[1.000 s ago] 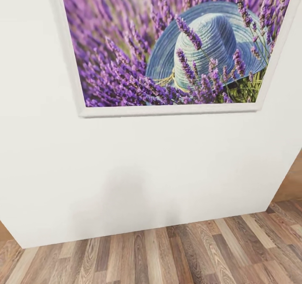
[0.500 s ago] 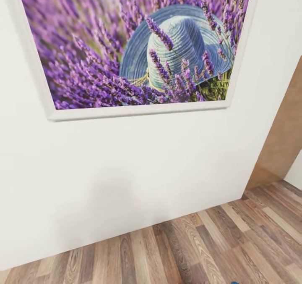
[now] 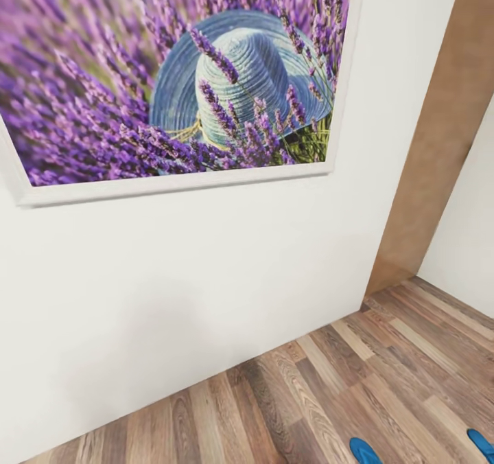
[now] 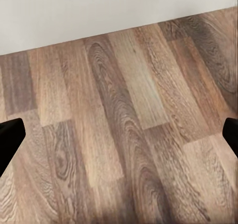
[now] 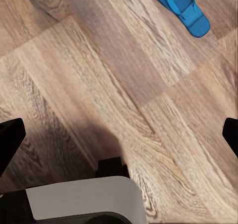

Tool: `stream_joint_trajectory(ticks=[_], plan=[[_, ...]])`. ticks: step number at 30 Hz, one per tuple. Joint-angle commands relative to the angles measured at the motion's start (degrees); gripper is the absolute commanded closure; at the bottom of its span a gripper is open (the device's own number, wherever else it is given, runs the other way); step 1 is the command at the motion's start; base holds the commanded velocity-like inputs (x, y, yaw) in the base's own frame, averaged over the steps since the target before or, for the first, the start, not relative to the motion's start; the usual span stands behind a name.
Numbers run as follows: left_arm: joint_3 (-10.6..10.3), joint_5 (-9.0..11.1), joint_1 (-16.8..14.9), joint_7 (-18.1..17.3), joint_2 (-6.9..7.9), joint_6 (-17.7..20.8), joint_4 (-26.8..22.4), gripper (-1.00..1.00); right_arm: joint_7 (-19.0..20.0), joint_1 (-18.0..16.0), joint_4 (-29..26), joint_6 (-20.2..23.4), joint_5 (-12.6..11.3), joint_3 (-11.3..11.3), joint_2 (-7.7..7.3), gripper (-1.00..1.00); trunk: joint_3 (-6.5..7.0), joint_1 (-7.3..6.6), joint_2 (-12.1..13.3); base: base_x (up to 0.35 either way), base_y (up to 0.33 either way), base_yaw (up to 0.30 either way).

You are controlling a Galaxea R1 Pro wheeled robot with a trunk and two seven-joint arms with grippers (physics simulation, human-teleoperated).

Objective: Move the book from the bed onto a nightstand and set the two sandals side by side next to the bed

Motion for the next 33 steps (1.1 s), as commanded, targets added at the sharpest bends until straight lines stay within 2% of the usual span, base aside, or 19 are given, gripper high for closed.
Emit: stream_joint_trajectory(ticks=[1,14,33], plan=[[0.1,0.4,0.0,-0.1,-0.02,-0.1,0.0,-1.00,0.0,0.0,0.0,-0.2,-0.3,0.0,0.01,-1.00,-0.01,0.00,0.0,0.000,0.000,-0.284],[0.1,0.4,0.0,-0.1,-0.02,-0.1,0.0,-1.00,0.0,0.0,0.0,-0.2,-0.2,0.1,0.02,-1.00,0.62,0.00,0.0,0.000,0.000,-0.269],[0.1,0.4,0.0,-0.1,-0.02,-0.1,0.0,-1.00,0.0,0.0,0.0,-0.2,0.0,-0.1,0.09,-1.00,0.69,0.00,0.0,0.000,0.000,-0.299]])
